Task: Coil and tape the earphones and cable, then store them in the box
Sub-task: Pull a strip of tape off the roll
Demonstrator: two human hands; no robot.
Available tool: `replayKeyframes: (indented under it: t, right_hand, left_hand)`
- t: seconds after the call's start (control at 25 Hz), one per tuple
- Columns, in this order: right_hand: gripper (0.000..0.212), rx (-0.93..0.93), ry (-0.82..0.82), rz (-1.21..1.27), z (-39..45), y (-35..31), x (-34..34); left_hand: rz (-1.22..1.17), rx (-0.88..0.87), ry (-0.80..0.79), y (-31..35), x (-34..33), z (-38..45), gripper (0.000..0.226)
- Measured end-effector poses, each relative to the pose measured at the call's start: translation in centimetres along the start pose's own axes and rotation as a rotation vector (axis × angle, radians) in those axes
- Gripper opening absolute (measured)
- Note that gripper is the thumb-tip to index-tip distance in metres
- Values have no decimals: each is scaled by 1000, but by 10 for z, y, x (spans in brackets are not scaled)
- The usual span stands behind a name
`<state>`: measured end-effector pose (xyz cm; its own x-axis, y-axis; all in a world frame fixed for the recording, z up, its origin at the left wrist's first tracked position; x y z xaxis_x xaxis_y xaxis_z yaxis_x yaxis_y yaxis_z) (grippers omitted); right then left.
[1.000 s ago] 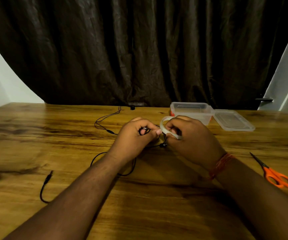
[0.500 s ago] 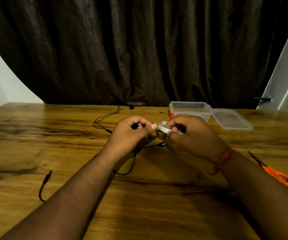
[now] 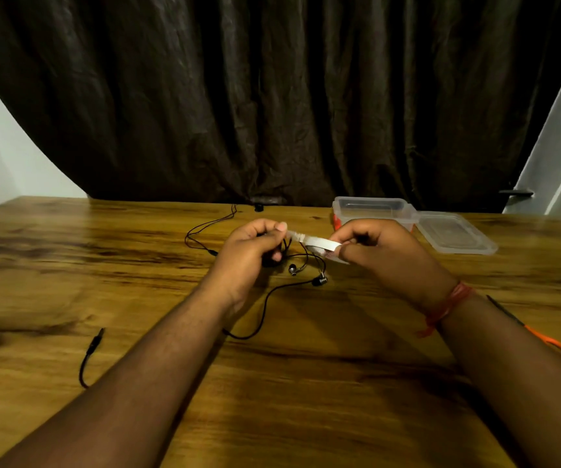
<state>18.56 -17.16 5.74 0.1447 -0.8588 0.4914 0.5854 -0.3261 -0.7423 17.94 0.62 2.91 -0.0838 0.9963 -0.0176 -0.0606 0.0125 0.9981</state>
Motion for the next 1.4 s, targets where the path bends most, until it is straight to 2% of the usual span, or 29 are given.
replayKeyframes:
  t: [0.32,0.52,0.88,1.2,1.4]
  right_hand:
    - [13,-14,-8,195,2,7,-2]
    - [18,-25,4,366,3,13,-6]
    - [16,-57,-4,366,2,17,-11]
    - [13,-44,-20,254,0,16,-8]
    - [16,7,-68,95,-1,6,-10]
  left_hand:
    - [-89,21,-15,1,-1,-2,14]
    - [-104,-78,-4,12,0,-4,20]
    - [95,-208,43,23,5,-1,18]
    - [116,-217,67,22,10,-1,17]
    - [117,-219,31,19,7,2,17]
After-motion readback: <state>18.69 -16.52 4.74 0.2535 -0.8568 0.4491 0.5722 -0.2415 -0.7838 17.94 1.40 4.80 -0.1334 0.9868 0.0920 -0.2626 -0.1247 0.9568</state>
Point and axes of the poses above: each hand's wrist, its own z-axis towards the middle knuckle, its own x-axis out of the back of the hand, y = z × x, the point moved 10 cm from there along z, towards the middle knuckle, and after that the axes turned 10 degrees about x, right-handed, at the moved point
